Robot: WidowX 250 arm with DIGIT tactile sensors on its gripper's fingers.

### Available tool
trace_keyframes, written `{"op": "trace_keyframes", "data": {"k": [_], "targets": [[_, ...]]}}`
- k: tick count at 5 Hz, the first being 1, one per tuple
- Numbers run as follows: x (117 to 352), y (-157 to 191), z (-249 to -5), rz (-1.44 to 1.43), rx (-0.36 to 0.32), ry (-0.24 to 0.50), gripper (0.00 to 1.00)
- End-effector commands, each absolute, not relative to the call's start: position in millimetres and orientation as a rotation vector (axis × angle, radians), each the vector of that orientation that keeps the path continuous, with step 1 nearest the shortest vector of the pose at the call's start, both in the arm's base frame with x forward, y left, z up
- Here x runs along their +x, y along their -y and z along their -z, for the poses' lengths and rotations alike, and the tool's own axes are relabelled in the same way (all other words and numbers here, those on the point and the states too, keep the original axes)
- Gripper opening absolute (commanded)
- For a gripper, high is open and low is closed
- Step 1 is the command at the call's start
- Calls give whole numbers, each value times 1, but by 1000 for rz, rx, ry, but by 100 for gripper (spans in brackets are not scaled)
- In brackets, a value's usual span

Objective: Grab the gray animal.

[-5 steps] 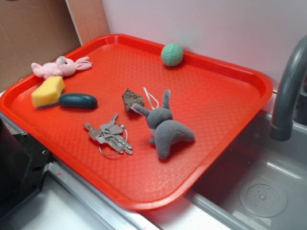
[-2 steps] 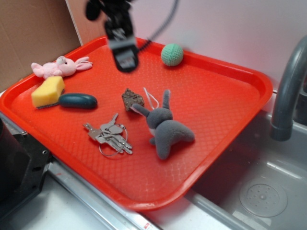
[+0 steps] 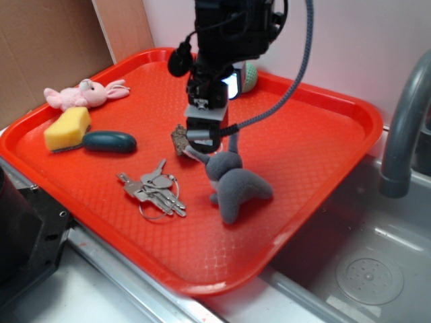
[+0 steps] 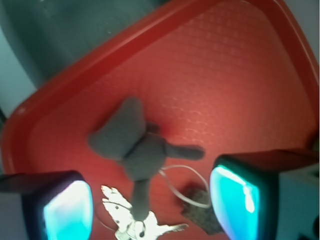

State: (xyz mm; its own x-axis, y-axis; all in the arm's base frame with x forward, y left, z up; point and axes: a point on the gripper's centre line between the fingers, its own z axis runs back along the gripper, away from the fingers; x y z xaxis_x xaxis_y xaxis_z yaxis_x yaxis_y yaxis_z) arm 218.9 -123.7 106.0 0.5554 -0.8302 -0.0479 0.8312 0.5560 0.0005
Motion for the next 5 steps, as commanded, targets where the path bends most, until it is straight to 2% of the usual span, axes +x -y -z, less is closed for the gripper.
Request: {"op": "trace_keyframes", "data": {"k": [1,2,3,4,5], "targets": [[213,133,-118,984,22,17,100],[213,133,-118,984,22,17,100],[198,143,-99,1193,55,107,100],[193,155,-91,1279,95,71,100],[186,148,-61,1292,101,26,100]]}}
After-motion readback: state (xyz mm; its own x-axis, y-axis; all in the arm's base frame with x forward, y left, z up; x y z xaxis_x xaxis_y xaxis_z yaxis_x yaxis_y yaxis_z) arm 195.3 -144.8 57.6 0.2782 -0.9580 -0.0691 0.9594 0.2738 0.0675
